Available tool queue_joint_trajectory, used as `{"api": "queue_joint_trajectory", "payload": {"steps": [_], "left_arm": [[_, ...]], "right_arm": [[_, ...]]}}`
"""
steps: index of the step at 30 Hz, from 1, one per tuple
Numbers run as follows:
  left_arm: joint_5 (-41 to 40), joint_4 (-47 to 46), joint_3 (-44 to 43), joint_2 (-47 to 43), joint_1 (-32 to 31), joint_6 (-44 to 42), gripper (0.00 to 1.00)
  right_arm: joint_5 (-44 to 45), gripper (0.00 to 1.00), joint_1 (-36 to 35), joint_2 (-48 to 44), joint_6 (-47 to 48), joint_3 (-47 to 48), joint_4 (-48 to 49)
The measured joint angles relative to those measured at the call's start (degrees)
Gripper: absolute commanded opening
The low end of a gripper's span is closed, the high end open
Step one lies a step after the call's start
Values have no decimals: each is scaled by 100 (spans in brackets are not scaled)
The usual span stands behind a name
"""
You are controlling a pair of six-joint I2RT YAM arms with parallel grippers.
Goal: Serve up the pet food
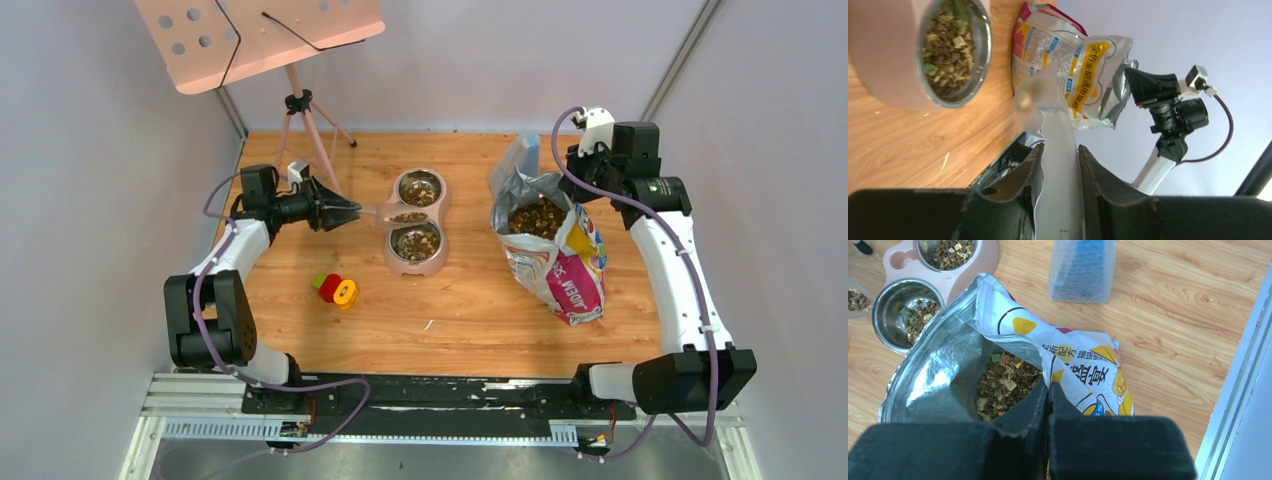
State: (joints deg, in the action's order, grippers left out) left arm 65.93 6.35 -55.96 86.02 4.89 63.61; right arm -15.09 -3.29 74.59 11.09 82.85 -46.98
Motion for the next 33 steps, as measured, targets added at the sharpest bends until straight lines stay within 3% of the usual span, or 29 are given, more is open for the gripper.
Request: {"api": "queue_joint_trajectory", "payload": {"steps": [7, 16, 33], "left_arm": [[-332, 66, 315, -146, 234, -525, 0], [-1121, 988, 175, -146, 234, -2002, 0], [-1661, 1794, -199, -87, 234, -3128, 0]], "right_arm": [[-4, 0, 0, -11, -2, -26, 33], [7, 0, 0, -179, 42, -149, 105], [22, 0, 0, -258, 103, -225, 186]]}}
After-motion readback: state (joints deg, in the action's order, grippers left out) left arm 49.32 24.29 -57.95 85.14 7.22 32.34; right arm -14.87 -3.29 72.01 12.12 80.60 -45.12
